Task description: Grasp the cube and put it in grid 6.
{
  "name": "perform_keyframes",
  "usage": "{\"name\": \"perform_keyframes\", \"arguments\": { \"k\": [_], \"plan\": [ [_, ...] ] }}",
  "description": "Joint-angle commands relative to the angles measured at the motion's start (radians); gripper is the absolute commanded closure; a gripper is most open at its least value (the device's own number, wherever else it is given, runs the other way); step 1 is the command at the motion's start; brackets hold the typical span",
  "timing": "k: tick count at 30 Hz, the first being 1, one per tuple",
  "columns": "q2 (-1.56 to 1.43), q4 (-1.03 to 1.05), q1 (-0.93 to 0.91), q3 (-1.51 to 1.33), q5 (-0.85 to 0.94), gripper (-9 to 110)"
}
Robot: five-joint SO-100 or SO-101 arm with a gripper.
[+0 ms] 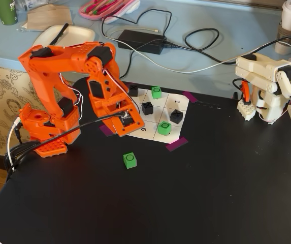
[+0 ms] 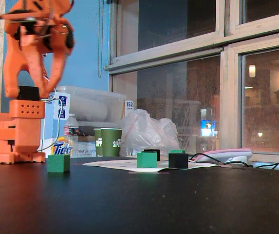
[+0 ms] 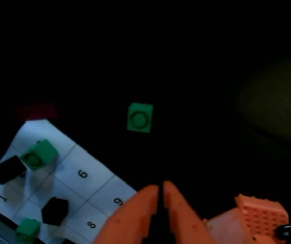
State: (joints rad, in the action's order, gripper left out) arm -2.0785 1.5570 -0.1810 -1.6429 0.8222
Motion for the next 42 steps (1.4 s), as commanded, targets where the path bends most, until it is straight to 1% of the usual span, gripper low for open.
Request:
{"name": "perform_keyframes", "arguments": {
  "k": [1,9,12,14,30,42],
  "plan": [
    [-0.032,-0.028,-0.006,0.032,-0.011,99],
    [-0.038,-0.135,-0.052,-0.028,-0.037,88],
    [-0.034,-0.161,-0.058,-0.063,-0.037,80],
    [-0.031,-0.179,-0.055,-0.087,-0.046,78],
    [0.077,-0.345,-0.025,-0.275,-0.106,78],
    [0.187,-0.377,-0.017,-0.261,-0.141,78]
  ]
}}
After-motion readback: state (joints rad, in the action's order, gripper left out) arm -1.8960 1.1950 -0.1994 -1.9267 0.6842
